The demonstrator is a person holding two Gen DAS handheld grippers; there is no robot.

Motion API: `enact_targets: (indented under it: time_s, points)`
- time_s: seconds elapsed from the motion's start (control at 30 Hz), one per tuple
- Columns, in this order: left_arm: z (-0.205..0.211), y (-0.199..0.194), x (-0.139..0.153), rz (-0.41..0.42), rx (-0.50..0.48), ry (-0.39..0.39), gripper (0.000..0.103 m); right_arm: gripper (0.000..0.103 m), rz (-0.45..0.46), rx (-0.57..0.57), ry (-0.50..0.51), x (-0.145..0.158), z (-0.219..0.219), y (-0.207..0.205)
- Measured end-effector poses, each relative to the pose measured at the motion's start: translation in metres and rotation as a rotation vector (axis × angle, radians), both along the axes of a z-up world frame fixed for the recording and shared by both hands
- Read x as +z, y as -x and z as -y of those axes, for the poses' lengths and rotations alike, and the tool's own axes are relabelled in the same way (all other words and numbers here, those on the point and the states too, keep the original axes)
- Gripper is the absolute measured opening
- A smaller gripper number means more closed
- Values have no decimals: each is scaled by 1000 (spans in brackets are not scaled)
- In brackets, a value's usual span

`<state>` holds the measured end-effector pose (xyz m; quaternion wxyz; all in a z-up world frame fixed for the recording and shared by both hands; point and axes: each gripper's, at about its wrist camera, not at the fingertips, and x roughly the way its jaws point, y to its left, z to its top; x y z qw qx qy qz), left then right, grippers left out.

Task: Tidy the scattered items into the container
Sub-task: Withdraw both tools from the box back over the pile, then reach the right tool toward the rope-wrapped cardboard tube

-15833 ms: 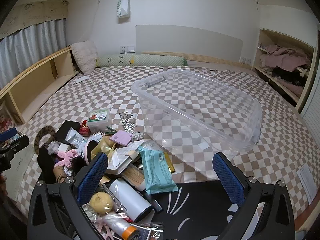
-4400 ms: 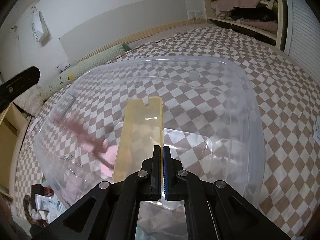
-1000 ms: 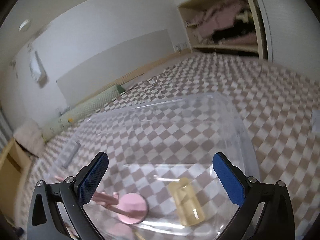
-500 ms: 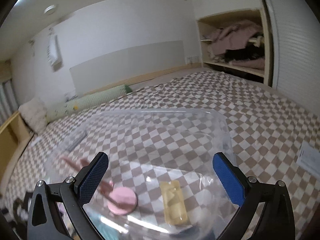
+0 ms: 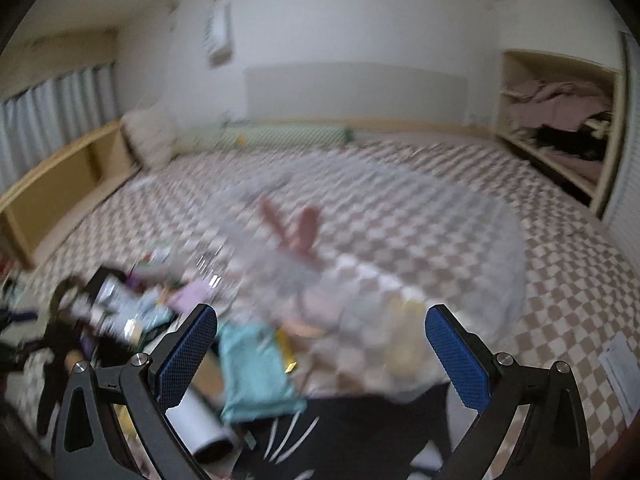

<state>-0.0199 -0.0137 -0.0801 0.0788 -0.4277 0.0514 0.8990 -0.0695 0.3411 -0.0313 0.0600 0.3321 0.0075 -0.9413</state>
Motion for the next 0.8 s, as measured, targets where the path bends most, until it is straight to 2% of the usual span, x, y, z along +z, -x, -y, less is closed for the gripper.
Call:
enact_targets:
  time_s: [0.2, 0.57, 0.8]
  points:
    - [17, -10, -10, 40, 24, -43, 83, 103, 83, 73, -132, -23, 50, -6]
    - [36, -26, -32, 132, 66, -70, 83, 103, 252, 244, -102, -67, 111, -23]
    - [31, -52, -49, 198, 50, -109, 83, 103, 311, 360, -160, -82, 154, -32]
